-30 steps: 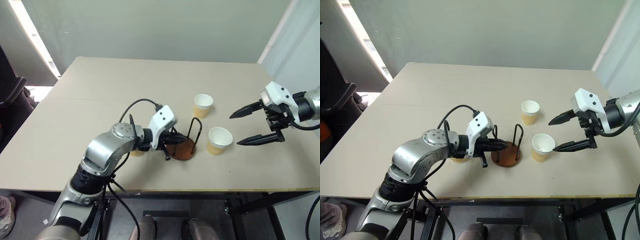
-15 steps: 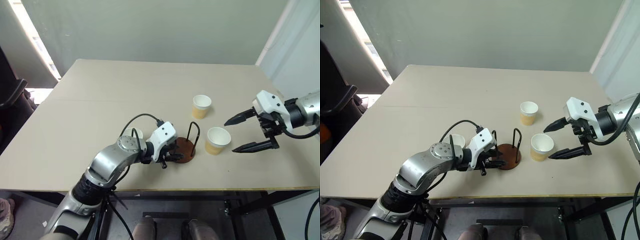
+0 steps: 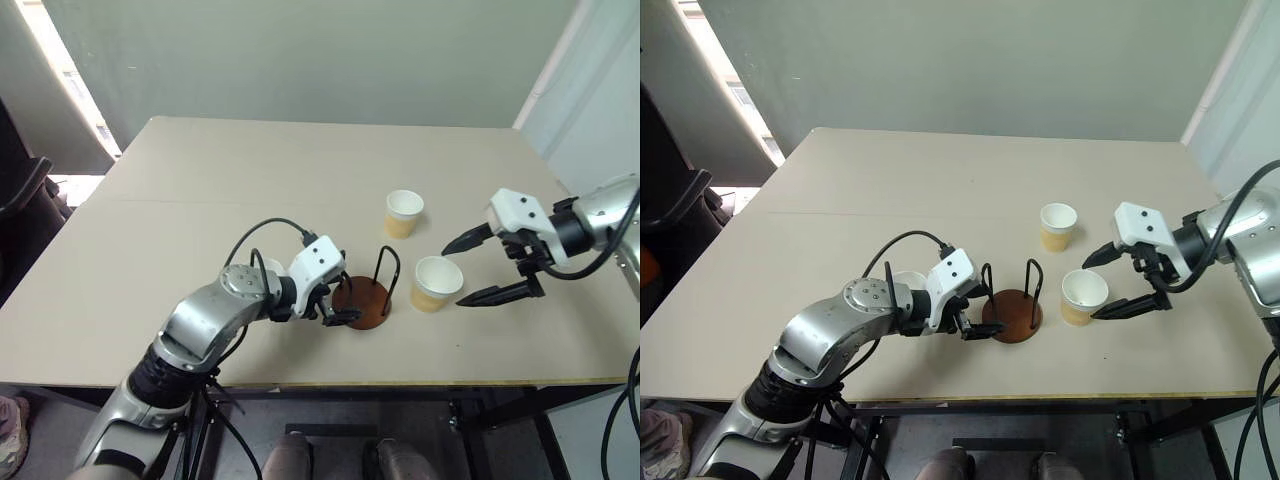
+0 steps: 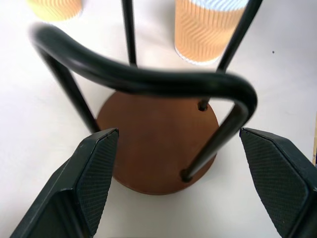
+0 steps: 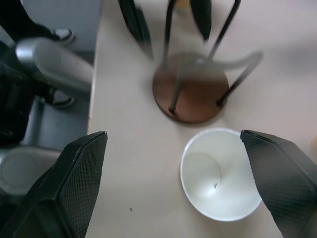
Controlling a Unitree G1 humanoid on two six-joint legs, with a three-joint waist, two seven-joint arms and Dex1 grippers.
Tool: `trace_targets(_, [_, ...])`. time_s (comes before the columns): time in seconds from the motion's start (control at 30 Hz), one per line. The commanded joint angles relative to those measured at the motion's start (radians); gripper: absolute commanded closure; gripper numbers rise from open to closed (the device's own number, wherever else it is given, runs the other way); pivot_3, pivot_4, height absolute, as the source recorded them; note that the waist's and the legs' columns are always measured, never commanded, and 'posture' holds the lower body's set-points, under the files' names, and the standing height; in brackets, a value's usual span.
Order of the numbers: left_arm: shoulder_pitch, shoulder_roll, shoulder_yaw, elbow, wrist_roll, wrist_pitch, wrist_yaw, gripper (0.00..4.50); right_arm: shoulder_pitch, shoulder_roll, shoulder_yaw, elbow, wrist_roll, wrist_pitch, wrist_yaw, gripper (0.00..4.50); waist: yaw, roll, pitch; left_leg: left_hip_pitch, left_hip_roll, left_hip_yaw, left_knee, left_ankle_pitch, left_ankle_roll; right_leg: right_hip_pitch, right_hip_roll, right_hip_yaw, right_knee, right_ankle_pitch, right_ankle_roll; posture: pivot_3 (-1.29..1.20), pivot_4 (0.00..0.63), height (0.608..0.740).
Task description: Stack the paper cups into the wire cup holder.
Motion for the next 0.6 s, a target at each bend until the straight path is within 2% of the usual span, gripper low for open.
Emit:
trace_targets(0.03, [-0.031, 0.028, 0.046, -0.05, -0.008, -0.016, -0.015, 0.31, -0.005, 0.011, 0.023, 0.023, -0.061, -0.036, -0.022, 0.0, 0.0, 0.0, 0.0, 0.0, 0.0, 0.0, 0.0, 0.0, 0.0, 0.0, 0.0, 0.0, 0.0, 0.0, 0.0, 0.0, 0.15, 0.74])
trace_targets(0.3, [-0.031, 0.177, 0.132, -0.1, -0.029, -0.088, -0.119, 0.31, -0.002, 0.058, 0.065, 0.097, -0.128, -0.084, -0.023, 0.0, -0.003, 0.0, 0.0, -0.001, 0.001, 0.0, -0.001, -0.005, 0.0, -0.003, 0.0, 0.0, 0.001, 0.0, 0.0, 0.0, 0.15, 0.74])
trace_targets(0.47, [-0.036, 0.284, 0.281, -0.093, -0.075, -0.225, -0.238, 0.31, 0.002, 0.086, 0.082, 0.109, -0.142, -0.097, -0.012, 0.0, -0.006, 0.0, 0.0, -0.002, 0.001, -0.001, -0.002, -0.006, 0.0, -0.005, 0.0, 0.0, 0.002, -0.001, -0.001, 0.0, 0.15, 0.74])
trace_targets(0.6, [0.005, 0.363, 0.39, -0.133, -0.154, -0.257, -0.339, 0.31, 0.011, 0.106, 0.117, 0.126, -0.194, -0.124, -0.029, 0.0, -0.008, 0.0, 0.0, -0.002, 0.001, -0.001, -0.002, -0.01, 0.002, -0.005, 0.0, 0.0, 0.001, -0.002, -0.003, 0.0, 0.15, 0.74])
